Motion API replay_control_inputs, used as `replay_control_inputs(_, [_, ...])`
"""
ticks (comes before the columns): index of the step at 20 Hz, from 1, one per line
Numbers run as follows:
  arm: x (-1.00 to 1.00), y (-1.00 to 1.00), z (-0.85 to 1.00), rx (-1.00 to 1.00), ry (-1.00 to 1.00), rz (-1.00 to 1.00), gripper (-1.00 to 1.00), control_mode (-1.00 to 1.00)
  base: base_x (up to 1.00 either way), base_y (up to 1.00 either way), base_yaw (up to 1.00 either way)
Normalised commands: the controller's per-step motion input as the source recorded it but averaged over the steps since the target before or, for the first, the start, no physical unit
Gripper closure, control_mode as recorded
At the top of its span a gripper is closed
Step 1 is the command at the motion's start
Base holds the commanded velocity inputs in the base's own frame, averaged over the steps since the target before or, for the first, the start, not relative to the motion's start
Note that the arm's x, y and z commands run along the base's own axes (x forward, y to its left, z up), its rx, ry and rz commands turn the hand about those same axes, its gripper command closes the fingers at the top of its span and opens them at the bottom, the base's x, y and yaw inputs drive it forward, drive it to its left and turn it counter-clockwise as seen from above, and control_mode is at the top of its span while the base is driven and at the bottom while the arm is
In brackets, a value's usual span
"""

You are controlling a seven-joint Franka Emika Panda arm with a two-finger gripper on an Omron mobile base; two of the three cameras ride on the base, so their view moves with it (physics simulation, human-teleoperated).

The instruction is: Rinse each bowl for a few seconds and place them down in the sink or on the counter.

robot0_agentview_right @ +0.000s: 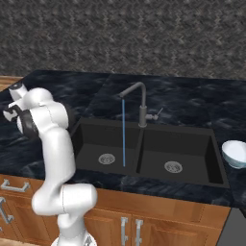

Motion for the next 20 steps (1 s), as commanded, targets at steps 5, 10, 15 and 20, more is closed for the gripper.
replay_control_inputs(5, [-0.18,-0.22,0.55,0.0,-0.02,-0.34,1.0,-1.0,0.0,0.0,0.0])
replay_control_inputs(10, [-0.32,-0.46,0.64,0.01,0.0,-0.25,1.0,-1.0,0.0,0.0,0.0])
replay_control_inputs(15, [-0.38,-0.57,0.26,0.01,0.0,-0.21,1.0,-1.0,0.0,0.0,0.0])
replay_control_inputs(20, [-0.53,-0.67,-0.02,0.01,-0.01,-0.16,1.0,-1.0,0.0,0.0,0.0])
